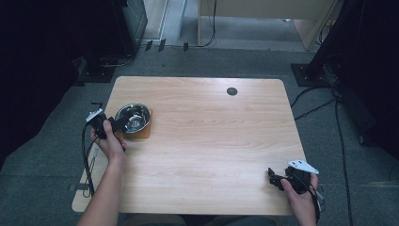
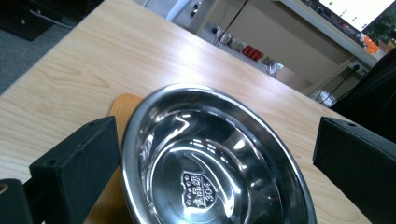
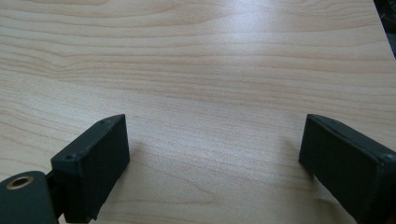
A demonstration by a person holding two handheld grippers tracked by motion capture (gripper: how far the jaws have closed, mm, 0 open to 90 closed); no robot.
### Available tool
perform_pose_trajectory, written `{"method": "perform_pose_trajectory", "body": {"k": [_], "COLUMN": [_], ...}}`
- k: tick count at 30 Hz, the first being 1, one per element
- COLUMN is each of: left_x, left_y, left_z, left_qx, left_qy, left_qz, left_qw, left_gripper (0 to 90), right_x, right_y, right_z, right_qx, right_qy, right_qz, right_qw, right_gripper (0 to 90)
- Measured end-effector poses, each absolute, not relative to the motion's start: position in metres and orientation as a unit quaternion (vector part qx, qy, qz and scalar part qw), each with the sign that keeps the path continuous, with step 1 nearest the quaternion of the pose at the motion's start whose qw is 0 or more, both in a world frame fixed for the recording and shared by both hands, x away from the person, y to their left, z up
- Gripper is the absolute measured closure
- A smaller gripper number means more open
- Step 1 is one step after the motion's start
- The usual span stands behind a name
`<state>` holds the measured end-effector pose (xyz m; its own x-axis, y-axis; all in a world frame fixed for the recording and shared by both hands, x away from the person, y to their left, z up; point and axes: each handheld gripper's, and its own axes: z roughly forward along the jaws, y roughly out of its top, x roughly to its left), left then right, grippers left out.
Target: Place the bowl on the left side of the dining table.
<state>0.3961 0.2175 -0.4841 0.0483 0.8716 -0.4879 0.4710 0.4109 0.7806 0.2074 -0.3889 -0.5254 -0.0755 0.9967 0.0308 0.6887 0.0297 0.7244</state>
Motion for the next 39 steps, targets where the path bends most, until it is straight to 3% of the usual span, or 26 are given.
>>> {"method": "perform_pose_trajectory", "body": {"k": [20,31,32,34,36,39], "left_x": [0.381,0.389,0.391,0.394,0.399,0.403], "left_y": [0.217,0.219,0.216,0.213,0.214,0.217], "left_z": [-0.470,-0.475,-0.476,-0.476,-0.479,-0.484], "left_qx": [0.530,0.547,0.547,0.546,0.538,0.528], "left_qy": [0.649,0.662,0.670,0.688,0.711,0.730], "left_qz": [0.240,0.251,0.264,0.276,0.265,0.237], "left_qw": [0.490,0.447,0.428,0.390,0.367,0.363], "left_gripper": [0.6,0.8,5.3,22.7,53.1,67.0], "right_x": [0.207,0.207,0.207,0.207,0.207,0.207], "right_y": [-0.389,-0.389,-0.389,-0.389,-0.389,-0.389], "right_z": [-0.525,-0.525,-0.525,-0.525,-0.525,-0.525], "right_qx": [0.629,0.629,0.629,0.629,0.629,0.629], "right_qy": [0.670,0.670,0.670,0.670,0.670,0.670], "right_qz": [0.299,0.299,0.299,0.299,0.299,0.299], "right_qw": [0.258,0.258,0.258,0.258,0.258,0.258], "right_gripper": [7.7,7.7,7.8,7.7,7.7,7.8]}}
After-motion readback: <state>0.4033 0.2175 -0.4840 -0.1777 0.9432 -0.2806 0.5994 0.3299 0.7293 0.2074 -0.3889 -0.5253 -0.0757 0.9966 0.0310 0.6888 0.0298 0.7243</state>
